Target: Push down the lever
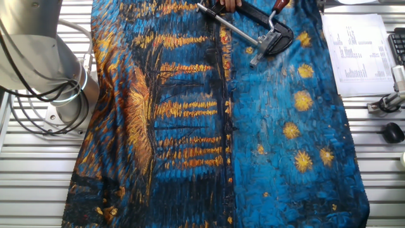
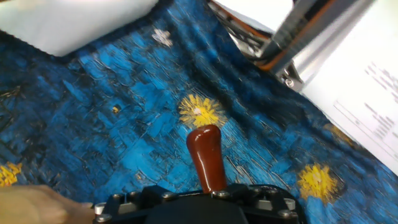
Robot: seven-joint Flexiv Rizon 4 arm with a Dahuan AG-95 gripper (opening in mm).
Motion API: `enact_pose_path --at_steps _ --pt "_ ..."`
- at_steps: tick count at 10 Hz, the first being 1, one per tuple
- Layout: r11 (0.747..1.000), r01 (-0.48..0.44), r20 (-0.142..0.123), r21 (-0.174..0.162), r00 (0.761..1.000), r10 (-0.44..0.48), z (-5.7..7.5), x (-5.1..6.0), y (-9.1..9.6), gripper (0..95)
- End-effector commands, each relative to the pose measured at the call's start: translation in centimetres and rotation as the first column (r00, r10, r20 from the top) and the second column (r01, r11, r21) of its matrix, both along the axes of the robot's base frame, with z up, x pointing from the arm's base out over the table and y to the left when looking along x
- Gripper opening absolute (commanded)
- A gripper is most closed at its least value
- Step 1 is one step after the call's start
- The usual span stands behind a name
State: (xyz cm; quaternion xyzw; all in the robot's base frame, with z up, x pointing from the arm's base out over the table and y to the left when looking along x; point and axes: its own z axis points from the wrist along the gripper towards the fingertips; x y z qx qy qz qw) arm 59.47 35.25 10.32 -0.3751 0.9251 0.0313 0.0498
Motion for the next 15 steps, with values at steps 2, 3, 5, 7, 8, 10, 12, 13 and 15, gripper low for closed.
enact_pose_path --at_steps 2,3,5,7,8,10,12,13,15 --pt "0.999 0.043 0.004 -0.019 0.999 -0.043 0.0 -0.2 -0.2 57.0" --pt "0.998 0.062 0.010 -0.029 0.998 -0.062 0.0 -0.2 -0.2 57.0" --pt "0.992 0.124 0.024 -0.017 0.992 -0.124 0.0 -0.2 -0.2 57.0" --pt "0.986 0.167 0.046 -0.001 0.985 -0.167 0.0 -0.2 -0.2 57.0" --pt "0.987 0.158 0.045 -0.005 0.986 -0.158 0.0 -0.2 -0.2 57.0" --pt "0.993 0.116 0.034 -0.015 0.993 -0.115 1.1 -2.1 -1.6 57.0" --pt "0.995 0.102 0.025 -0.016 0.995 -0.102 2.1 -3.3 -2.3 57.0" --pt "0.995 0.097 0.003 -0.023 0.995 -0.097 3.6 -3.8 -2.5 57.0" --pt "0.985 0.166 0.012 -0.045 0.986 -0.165 3.9 -2.8 -1.7 57.0"
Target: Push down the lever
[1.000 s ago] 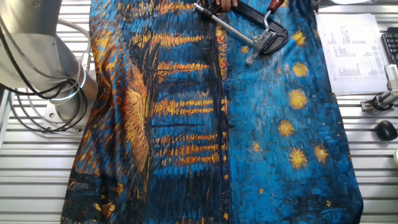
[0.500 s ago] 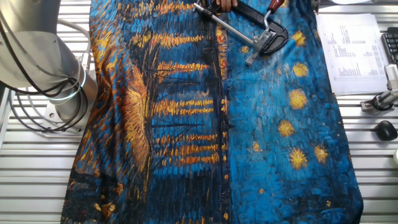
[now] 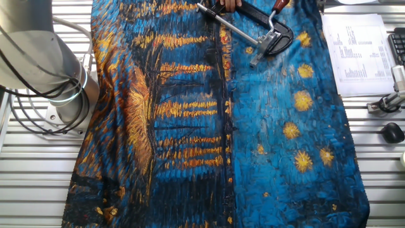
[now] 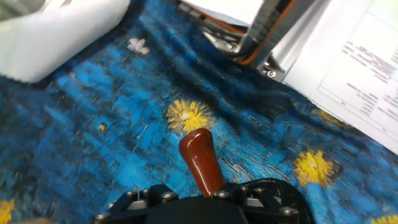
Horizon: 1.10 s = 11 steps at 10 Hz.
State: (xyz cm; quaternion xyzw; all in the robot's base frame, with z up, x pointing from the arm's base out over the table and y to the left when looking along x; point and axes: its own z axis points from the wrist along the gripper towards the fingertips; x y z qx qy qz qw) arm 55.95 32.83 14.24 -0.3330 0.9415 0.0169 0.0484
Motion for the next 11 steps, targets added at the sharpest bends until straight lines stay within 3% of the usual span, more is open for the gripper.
enact_pose_path --at_steps 1,3,6,10,11 --pt "0.988 0.154 0.005 -0.018 0.988 -0.154 -0.06 0.69 0.70 57.0" --pt "0.948 0.319 0.008 0.002 0.948 -0.319 -0.06 0.69 0.70 57.0" --pt "0.908 0.418 0.015 0.008 0.908 -0.418 -0.06 0.69 0.70 57.0" --pt "0.918 0.397 0.010 -0.012 0.918 -0.397 -0.06 0.69 0.70 57.0" --pt "0.928 0.373 -0.003 -0.027 0.928 -0.373 0.32 0.36 0.15 38.0"
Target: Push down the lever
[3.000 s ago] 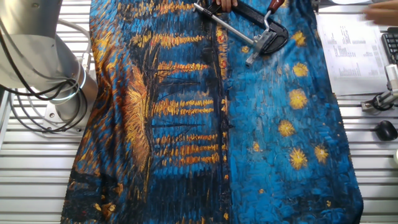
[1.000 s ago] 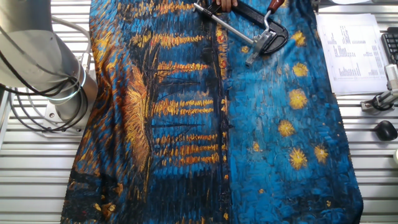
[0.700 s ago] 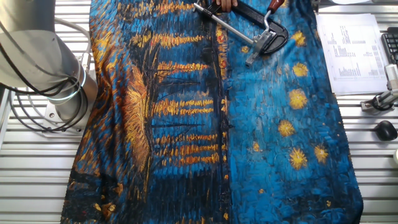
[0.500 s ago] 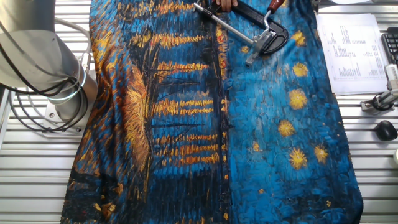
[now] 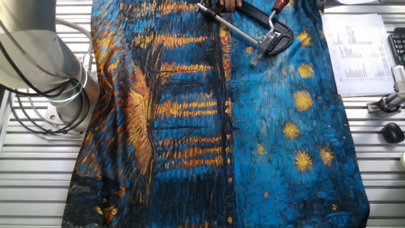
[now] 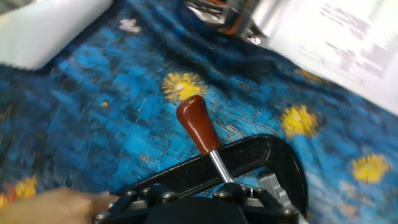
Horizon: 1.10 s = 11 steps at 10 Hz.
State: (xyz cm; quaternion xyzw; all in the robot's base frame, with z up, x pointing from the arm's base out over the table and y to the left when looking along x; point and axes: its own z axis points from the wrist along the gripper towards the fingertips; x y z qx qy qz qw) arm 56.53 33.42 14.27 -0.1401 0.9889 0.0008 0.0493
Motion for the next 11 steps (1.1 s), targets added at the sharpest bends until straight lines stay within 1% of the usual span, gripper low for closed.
enact_pose_path --at_steps 1,2,4,5,6,7,8,9,10,11 --pt "0.999 -0.051 -0.028 -0.011 0.998 0.051 1.0 -0.7 -1.9 38.0" --pt "0.997 -0.081 -0.040 -0.012 0.996 0.081 1.4 -0.9 -3.7 38.0" --pt "0.992 -0.129 -0.061 -0.012 0.990 0.128 1.4 -0.6 -6.9 38.0" --pt "0.989 -0.150 -0.063 -0.013 0.987 0.149 1.2 -0.4 -8.4 38.0" --pt "0.984 -0.180 -0.063 -0.012 0.982 0.179 0.8 -0.1 -10.4 38.0" --pt "0.980 -0.199 -0.063 -0.014 0.978 0.198 0.5 0.0 -11.7 38.0" --pt "0.978 -0.208 -0.072 -0.013 0.976 0.206 0.6 0.0 -12.4 38.0" --pt "0.989 -0.151 -0.079 -0.009 0.986 0.150 0.6 0.0 -12.4 38.0" --pt "0.999 -0.051 -0.088 -0.012 0.995 0.049 0.6 0.0 -12.4 38.0" --pt "0.998 0.055 -0.087 -0.011 0.995 -0.056 0.6 0.0 -12.4 38.0"
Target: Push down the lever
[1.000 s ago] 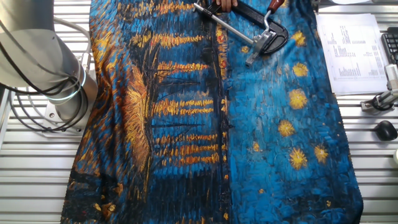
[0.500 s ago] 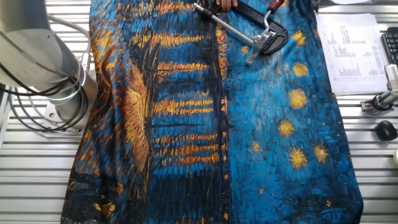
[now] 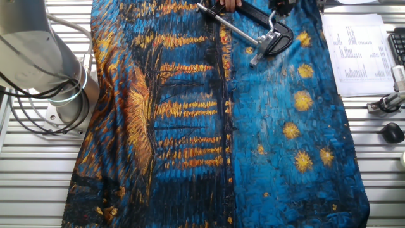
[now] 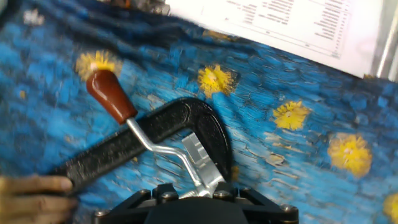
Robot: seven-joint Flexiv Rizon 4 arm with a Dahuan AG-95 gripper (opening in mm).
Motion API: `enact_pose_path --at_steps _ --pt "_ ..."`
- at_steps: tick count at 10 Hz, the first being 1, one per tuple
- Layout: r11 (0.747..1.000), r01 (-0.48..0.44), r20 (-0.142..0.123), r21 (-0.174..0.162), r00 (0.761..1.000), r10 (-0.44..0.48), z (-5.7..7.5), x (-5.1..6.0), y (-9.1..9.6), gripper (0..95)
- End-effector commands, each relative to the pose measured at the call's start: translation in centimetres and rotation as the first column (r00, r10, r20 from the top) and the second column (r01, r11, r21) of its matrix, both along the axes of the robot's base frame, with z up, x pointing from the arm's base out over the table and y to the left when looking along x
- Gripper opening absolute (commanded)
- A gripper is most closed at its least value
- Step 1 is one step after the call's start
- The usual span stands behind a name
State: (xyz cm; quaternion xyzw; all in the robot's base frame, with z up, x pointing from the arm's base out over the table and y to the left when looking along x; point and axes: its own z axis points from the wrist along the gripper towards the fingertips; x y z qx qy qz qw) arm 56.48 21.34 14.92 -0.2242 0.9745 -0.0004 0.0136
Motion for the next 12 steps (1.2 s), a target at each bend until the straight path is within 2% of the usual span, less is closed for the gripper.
enact_pose_path --at_steps 1,2,4,8,9,12 --pt "0.956 0.294 -0.014 0.008 0.956 -0.293 -0.1 0.1 -0.4 38.0" --pt "0.925 0.379 -0.006 0.018 0.925 -0.379 -0.1 0.1 -0.4 38.0" --pt "0.908 0.419 -0.010 0.025 0.908 -0.419 -0.1 0.1 -0.4 38.0" --pt "0.920 0.391 -0.007 0.018 0.921 -0.391 0.0 -0.2 -0.9 38.0" --pt "0.929 0.371 -0.007 0.018 0.929 -0.371 0.3 -0.6 -1.7 19.0" --pt "0.934 0.356 -0.006 0.020 0.934 -0.356 0.4 -0.8 -2.0 19.0"
